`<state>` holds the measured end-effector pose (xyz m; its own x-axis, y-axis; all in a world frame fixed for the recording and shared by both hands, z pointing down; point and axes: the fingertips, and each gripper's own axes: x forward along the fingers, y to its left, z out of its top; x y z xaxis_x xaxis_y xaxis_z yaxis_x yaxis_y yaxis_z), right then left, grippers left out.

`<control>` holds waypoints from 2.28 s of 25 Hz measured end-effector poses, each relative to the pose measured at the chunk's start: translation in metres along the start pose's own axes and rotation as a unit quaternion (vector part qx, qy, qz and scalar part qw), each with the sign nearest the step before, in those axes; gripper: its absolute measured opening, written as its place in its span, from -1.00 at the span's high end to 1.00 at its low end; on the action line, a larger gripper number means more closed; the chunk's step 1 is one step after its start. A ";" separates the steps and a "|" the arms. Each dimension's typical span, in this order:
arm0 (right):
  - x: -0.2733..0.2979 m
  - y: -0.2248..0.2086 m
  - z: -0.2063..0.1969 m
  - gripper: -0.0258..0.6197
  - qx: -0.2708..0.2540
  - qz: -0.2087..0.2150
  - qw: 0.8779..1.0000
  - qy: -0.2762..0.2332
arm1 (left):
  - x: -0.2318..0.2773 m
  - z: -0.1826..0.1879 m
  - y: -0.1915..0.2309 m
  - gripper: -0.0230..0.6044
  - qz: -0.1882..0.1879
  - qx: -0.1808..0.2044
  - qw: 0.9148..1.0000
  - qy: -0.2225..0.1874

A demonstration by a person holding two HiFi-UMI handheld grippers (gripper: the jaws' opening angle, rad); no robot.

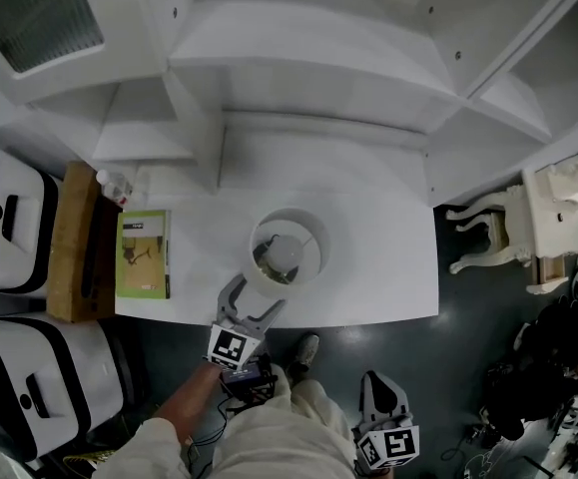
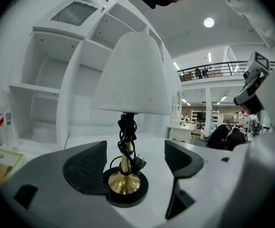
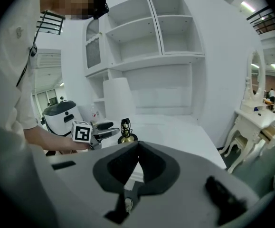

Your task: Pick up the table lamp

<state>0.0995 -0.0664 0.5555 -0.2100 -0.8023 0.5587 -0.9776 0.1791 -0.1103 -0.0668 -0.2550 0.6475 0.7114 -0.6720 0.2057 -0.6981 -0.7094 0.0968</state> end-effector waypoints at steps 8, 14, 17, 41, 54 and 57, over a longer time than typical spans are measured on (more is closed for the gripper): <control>0.000 -0.003 -0.007 0.88 0.012 -0.024 1.000 0.009 | 0.033 0.003 0.009 -0.23 -0.019 0.014 1.000 -0.006; 0.005 -0.002 -0.008 0.88 0.011 -0.028 0.999 0.016 | 0.054 0.005 0.013 -0.23 -0.023 0.022 0.999 -0.014; 0.006 -0.004 -0.009 0.88 0.012 -0.030 0.999 0.021 | 0.064 0.009 0.018 -0.23 -0.013 0.022 0.999 -0.024; 0.005 -0.012 -0.010 0.88 0.012 -0.044 0.999 0.030 | 0.082 0.017 0.023 0.35 0.013 0.019 0.998 -0.055; 0.010 -0.002 -0.012 0.88 0.003 -0.033 0.999 0.034 | 0.079 0.025 0.021 0.38 -0.012 -0.020 0.999 -0.033; 0.012 0.000 -0.009 0.88 0.001 -0.030 0.999 0.029 | 0.077 0.038 0.016 0.38 -0.019 -0.027 0.999 -0.034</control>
<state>0.0971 -0.0705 0.5696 -0.1501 -0.7771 0.6112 -0.9885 0.1300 -0.0774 -0.0204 -0.3261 0.6278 0.7400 -0.6591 0.1342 -0.6726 -0.7234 0.1561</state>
